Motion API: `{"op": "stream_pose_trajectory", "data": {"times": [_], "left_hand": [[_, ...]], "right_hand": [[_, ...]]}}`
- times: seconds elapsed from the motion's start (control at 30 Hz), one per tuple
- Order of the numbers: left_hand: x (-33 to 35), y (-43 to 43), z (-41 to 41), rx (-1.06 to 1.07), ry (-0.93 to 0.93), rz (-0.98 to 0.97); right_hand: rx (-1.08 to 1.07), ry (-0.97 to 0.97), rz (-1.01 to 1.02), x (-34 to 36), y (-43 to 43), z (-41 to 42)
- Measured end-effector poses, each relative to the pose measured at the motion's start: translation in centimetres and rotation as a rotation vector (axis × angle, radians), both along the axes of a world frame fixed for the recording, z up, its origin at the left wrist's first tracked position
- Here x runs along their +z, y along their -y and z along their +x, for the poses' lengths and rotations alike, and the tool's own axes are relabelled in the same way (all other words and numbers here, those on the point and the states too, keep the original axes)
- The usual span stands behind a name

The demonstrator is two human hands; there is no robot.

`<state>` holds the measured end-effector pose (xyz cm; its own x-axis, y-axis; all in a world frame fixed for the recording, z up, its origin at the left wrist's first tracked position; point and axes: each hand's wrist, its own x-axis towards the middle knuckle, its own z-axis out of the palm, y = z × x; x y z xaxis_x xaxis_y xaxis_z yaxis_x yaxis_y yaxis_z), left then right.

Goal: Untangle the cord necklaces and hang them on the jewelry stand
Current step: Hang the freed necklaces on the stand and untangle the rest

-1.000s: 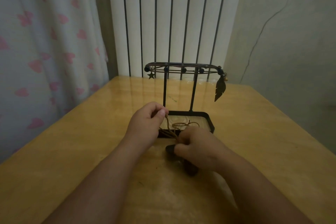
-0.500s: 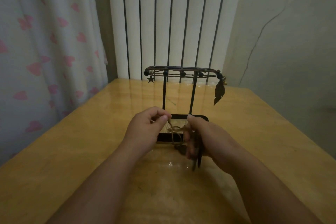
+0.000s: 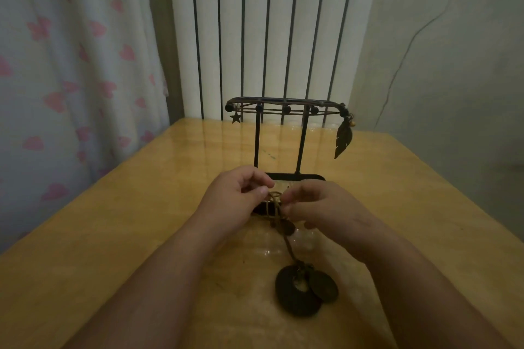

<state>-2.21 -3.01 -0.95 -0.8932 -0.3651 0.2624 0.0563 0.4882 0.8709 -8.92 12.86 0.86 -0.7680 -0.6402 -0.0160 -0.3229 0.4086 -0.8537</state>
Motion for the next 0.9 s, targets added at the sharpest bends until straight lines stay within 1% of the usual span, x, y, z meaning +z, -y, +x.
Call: {"op": "stream_pose_trajectory", "data": {"times": [0.2, 0.3, 0.4, 0.5, 0.6, 0.67, 0.73, 0.9], "left_hand": [[-0.3, 0.3, -0.2, -0.01, -0.023, 0.01], [-0.4, 0.2, -0.2, -0.025, -0.013, -0.015], [-0.2, 0.1, -0.1, 0.006, -0.039, -0.053], [0.2, 0.3, 0.2, 0.063, -0.15, -0.069], [0.3, 0.6, 0.6, -0.014, -0.254, -0.011], [0.3, 0.7, 0.6, -0.088, -0.243, -0.01], [0.1, 0.8, 0.5, -0.125, -0.204, -0.06], [0.0, 0.6, 0.5, -0.13, -0.171, -0.142]], "right_hand": [[0.003, -0.053, 0.023, -0.8, 0.9, 0.7], [0.042, -0.006, 0.039, -0.6, 0.5, 0.6], [0.022, 0.021, -0.001, -0.2, 0.2, 0.6], [-0.004, 0.045, -0.03, 0.0, 0.2, 0.6], [-0.037, 0.056, -0.074, 0.2, 0.2, 0.7], [-0.045, 0.044, -0.087, 0.2, 0.2, 0.7], [-0.043, 0.026, -0.093, 0.2, 0.1, 0.8], [-0.037, -0.006, -0.091, 0.2, 0.0, 0.8]]}}
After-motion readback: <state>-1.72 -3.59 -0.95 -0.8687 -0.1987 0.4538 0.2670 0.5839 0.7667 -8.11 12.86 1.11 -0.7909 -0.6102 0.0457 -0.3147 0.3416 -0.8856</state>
